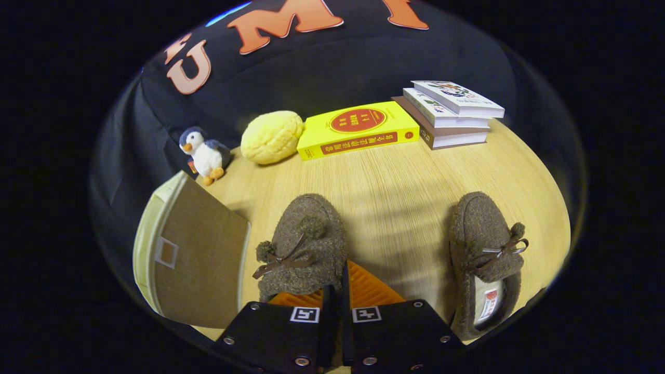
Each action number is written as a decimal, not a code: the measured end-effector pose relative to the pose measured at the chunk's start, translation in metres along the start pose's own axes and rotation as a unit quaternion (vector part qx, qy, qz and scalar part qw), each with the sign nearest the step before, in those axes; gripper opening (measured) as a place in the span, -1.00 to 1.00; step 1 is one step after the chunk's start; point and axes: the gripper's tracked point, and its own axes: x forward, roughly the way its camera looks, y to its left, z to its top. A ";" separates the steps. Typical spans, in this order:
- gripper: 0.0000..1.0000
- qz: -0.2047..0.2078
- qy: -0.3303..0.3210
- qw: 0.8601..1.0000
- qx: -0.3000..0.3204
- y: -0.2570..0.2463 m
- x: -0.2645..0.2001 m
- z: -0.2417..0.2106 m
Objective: Open the storage box then place both shoes into the box .Put the left shoe in first, then the right shoe, with the right side of both shoes facing outward in a uniform manner.
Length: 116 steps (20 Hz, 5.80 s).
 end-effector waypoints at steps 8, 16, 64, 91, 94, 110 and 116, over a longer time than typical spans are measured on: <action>-0.83 0.053 -0.028 0.998 -0.008 0.095 -0.056 0.061; -0.84 0.113 -0.012 0.993 -0.019 0.221 -0.066 0.059; 0.70 0.197 0.117 0.973 -0.035 0.242 -0.078 -0.023; 0.82 -0.132 0.006 0.990 -0.055 -0.202 -0.078 -0.028; 0.73 -0.139 0.023 0.987 -0.072 -0.218 -0.059 -0.031; -0.58 -0.101 0.036 0.992 -0.067 -0.215 -0.009 -0.016; -0.80 -0.088 0.041 0.994 -0.044 -0.191 -0.023 -0.008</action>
